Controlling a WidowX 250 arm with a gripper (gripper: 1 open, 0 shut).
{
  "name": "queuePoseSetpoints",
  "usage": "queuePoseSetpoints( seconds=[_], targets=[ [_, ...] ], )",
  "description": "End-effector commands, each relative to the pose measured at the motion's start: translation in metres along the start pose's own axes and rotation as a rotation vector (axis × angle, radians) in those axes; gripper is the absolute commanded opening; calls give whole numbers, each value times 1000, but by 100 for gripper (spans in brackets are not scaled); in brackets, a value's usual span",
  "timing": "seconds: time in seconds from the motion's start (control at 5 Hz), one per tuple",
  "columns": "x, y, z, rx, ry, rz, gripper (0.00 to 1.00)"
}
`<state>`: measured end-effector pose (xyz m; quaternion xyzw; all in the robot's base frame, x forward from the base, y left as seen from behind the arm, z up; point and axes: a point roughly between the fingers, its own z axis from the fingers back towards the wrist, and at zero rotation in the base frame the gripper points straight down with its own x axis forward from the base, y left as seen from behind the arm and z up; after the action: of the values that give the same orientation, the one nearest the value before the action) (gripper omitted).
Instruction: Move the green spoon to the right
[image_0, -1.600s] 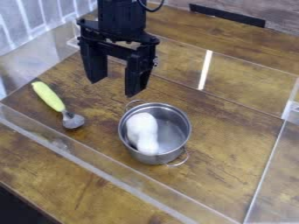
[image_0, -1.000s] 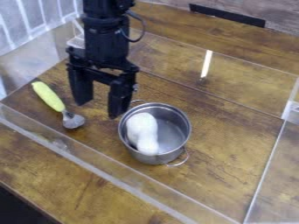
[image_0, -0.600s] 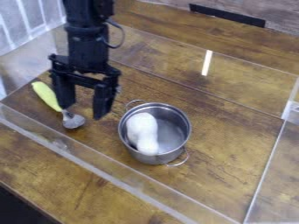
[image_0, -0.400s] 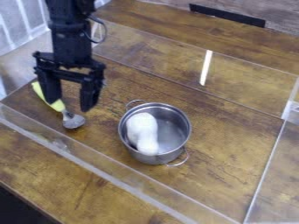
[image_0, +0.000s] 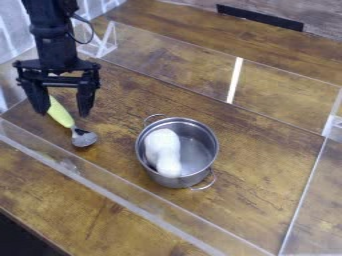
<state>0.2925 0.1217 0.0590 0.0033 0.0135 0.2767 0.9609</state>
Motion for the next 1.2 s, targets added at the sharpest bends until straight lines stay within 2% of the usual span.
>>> queuePoseSetpoints(
  seconds=[0.0, 0.2, 0.4, 0.6, 1.0],
  targets=[
    [10, 9, -6, -35, -42, 203, 100],
    [18, 12, -19, -66, -39, 383, 100],
    [25, 14, -17, -80, -34, 499, 100],
    [32, 16, -16, -94, -28, 593, 100],
    [27, -4, -15, -104, -19, 708, 100]
  ],
)
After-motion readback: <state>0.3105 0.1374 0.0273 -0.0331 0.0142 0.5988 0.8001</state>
